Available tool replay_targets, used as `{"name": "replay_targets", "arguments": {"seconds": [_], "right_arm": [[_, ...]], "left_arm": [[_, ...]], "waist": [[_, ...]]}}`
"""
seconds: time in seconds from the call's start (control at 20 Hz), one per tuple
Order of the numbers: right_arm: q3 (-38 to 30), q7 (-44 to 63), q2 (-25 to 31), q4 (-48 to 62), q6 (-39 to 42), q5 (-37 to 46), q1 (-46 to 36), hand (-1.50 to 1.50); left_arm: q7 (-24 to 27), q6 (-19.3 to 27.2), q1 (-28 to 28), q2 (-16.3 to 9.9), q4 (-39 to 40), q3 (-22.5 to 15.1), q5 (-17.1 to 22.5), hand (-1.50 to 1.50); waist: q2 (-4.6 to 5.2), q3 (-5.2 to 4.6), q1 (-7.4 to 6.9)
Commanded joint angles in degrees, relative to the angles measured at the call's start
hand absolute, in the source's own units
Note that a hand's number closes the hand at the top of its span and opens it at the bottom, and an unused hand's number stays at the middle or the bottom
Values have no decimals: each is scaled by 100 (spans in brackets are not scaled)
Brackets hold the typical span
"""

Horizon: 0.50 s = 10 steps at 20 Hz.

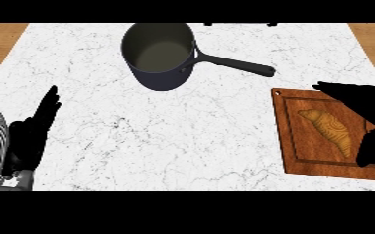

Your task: Pick the croissant from the cutting board and place it in the pot

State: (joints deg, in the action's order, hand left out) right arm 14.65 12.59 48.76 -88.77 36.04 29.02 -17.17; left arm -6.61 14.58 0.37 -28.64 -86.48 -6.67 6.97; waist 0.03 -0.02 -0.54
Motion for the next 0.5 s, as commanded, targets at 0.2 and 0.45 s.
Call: {"name": "replay_targets", "arguments": {"seconds": [0.2,0.45], "right_arm": [[77,125,-566,29,112,948,133,-150],[123,106,-1114,656,44,1406,-160,-150]], "left_arm": [[188,-344,-80,204,275,355,-200,0],[314,-510,363,267,-23,507,-270,0]], "waist": [[-3,2,46],[-2,3,7]]}}
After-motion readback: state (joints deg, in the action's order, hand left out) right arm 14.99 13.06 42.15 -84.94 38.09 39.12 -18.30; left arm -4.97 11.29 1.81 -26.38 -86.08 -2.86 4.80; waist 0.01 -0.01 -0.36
